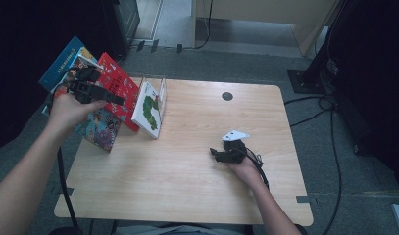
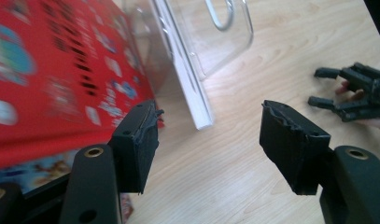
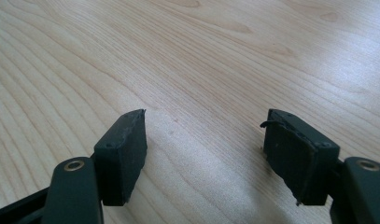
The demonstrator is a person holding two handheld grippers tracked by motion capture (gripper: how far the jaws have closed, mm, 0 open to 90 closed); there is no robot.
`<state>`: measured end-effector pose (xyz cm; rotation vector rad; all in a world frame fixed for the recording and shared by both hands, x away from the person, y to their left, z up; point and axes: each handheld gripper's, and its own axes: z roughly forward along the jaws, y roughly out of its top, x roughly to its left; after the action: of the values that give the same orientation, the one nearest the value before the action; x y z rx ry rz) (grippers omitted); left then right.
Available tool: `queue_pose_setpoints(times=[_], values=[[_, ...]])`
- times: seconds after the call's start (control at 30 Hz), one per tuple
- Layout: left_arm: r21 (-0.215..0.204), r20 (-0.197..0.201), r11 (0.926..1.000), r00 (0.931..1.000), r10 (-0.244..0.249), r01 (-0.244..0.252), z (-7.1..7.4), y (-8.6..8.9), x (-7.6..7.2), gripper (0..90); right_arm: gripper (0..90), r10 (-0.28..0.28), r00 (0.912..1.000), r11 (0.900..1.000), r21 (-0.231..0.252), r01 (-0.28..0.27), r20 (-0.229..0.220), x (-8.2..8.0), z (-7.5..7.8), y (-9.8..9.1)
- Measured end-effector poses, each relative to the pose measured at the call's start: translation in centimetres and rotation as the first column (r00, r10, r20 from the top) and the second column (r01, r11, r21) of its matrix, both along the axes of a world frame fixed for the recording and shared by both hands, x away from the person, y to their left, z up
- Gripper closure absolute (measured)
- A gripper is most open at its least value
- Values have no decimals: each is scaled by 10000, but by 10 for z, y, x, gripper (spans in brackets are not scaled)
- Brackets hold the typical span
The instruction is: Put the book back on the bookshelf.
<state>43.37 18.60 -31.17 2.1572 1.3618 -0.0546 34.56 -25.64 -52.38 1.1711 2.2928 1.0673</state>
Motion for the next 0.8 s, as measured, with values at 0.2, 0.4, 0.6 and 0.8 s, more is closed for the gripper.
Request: queue_pose_setpoints(times=[0.2,0.4,0.6,0.8], values=[[-167,-211,9991,9990,-389,385,-25,-11,-13,381,300,0,10000,10000,-2,0,-1,0,0,0],[-234,-300,9976,9974,-658,651,-47,-20,-26,381,297,11,10000,10000,-15,-11,-5,0,0,0],[-280,-397,9954,9949,-926,915,-70,-30,-37,381,293,-4,10000,10000,-73,4,25,-1,0,-1],[-808,-709,9916,9918,-1065,1007,-103,-41,-48,381,292,-27,10000,10000,-44,27,-2,-2,0,0]])
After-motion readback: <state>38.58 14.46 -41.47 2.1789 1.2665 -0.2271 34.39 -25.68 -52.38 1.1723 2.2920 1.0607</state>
